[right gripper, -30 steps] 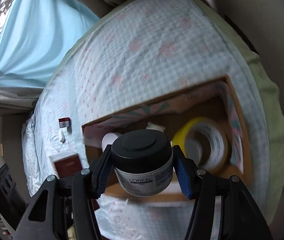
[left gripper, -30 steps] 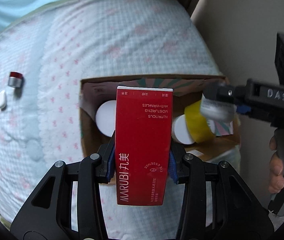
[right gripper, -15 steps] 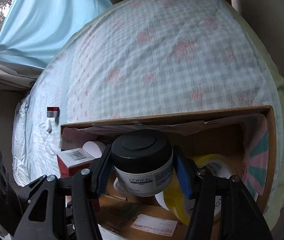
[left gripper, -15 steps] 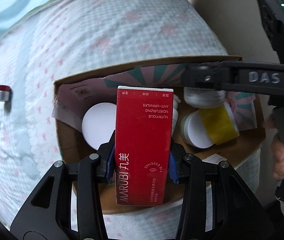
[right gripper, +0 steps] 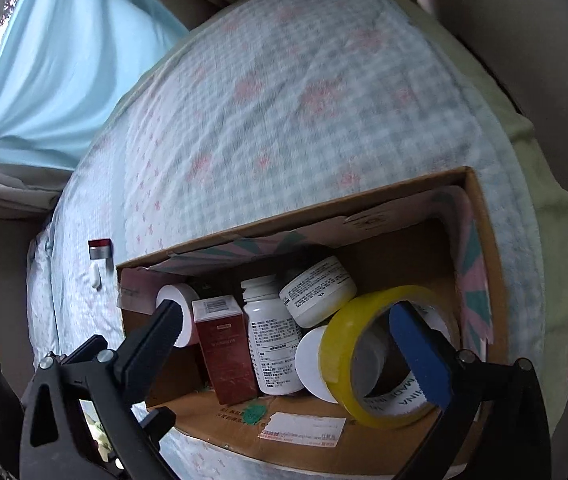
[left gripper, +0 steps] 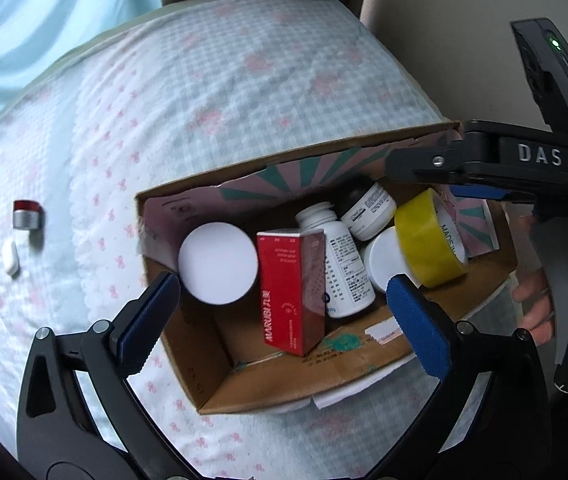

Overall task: Organize rigid objects
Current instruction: 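Carry the MARUBI box and black-lidded jar into the pink box and release both, then lift both tools out of the box toward the earbud case and silver jar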

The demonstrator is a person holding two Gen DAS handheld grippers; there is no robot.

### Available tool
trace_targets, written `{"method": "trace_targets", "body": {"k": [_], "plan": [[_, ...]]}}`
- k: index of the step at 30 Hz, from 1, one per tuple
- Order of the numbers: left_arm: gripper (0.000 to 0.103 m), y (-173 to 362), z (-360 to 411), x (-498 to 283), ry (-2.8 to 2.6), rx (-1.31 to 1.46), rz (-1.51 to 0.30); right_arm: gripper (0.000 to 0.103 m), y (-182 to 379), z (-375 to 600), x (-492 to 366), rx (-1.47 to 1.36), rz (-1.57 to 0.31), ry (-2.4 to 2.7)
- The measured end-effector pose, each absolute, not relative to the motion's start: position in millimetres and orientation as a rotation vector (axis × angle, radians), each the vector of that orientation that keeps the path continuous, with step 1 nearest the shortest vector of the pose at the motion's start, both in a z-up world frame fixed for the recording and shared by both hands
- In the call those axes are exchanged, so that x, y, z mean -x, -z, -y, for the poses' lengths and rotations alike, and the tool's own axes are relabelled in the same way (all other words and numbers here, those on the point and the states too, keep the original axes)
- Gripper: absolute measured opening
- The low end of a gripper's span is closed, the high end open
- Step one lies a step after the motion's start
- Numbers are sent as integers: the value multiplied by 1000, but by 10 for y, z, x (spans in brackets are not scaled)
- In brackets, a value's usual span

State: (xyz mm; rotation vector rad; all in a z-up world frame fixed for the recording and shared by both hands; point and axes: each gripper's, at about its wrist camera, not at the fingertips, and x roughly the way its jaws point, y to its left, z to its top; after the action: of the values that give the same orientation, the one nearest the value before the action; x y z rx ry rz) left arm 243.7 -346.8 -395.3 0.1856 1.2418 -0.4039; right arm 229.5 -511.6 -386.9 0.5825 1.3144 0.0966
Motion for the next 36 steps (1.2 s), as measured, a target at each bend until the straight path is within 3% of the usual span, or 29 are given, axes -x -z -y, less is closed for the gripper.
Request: {"method": "trace_targets", "body": {"k": [12, 20, 36], "plan": [[103, 3623, 3121, -2188, 342, -125, -1240, 103, 3506, 5066, -2078, -527, -1278, -62], [103, 3007, 2829, -1964, 294, -79, -1232, 103, 3046, 4887, -1781, -337, -1251, -6], [103, 2301, 1132, -1300, 90, 56, -1138, 103, 2183, 4106, -1069, -158, -1173, 56]]}}
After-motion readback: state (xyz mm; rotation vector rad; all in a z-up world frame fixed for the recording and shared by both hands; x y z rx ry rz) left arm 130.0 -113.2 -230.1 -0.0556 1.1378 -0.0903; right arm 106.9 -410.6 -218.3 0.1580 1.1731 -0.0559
